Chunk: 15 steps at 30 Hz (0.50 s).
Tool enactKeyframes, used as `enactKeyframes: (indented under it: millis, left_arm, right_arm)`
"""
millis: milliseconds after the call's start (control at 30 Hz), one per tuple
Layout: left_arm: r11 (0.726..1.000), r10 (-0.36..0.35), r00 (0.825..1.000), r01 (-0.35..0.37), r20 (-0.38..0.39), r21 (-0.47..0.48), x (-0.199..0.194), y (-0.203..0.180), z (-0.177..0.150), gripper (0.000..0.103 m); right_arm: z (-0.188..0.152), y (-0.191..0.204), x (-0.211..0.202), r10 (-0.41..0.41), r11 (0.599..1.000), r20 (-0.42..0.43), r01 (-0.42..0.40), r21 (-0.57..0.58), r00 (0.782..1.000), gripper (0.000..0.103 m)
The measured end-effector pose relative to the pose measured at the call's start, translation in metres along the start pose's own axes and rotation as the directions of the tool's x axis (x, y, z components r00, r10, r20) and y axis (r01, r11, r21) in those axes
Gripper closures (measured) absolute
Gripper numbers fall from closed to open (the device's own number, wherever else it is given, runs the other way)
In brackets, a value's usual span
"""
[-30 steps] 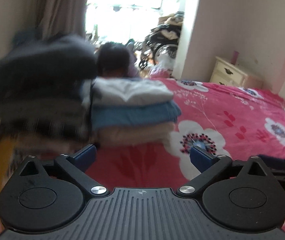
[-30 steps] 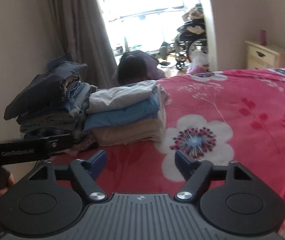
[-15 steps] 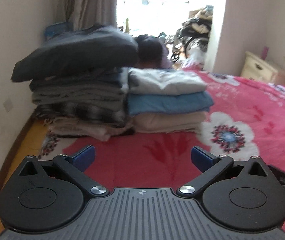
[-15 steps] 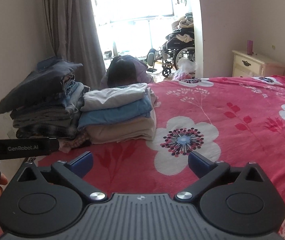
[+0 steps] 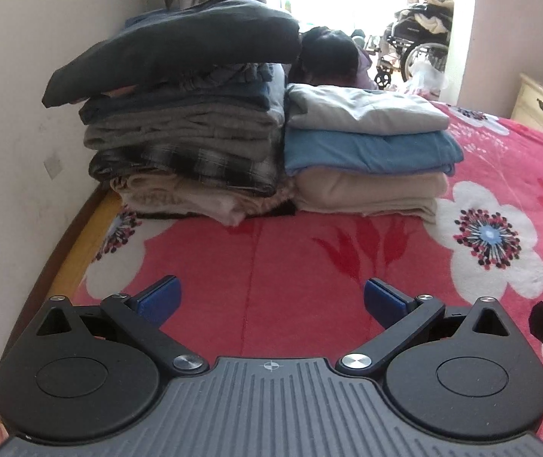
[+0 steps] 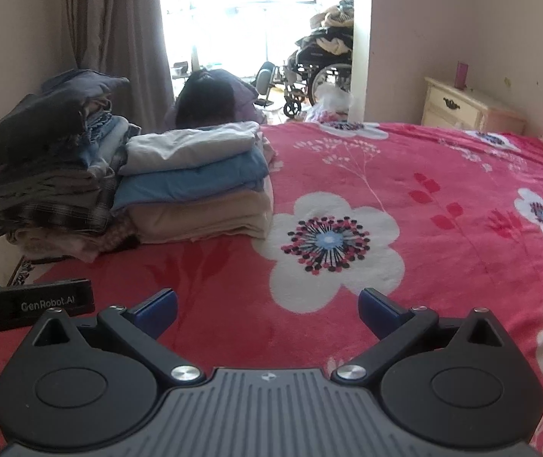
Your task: Fold clothes
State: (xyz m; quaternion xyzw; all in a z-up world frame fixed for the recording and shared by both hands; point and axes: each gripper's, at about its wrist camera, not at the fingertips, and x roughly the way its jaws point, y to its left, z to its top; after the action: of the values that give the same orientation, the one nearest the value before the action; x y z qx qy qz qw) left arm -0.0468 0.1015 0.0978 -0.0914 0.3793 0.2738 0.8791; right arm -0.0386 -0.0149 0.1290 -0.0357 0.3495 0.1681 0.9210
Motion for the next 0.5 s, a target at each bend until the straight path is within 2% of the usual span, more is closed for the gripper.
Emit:
enactKeyframes:
  millis: [200,500]
  left_arm:
    - [0.999,-0.006,1.000,0.006,0.001,0.041,-0.0037,-0.0096,-0.0054,0.000]
    - [0.999,-0.006,1.000,0.005,0.014,0.046,-0.0076,-0.0111,-0.0041,0.000]
  right_arm:
    - [-0.0012,0.0018,-0.0015,0.015,1.000,0.007,-0.015,-0.014,1.000,0.000]
    - [-0.0031,0.0062,-0.0025,0.023,0.999,0.011,-0.023,-0.044,1.000,0.000]
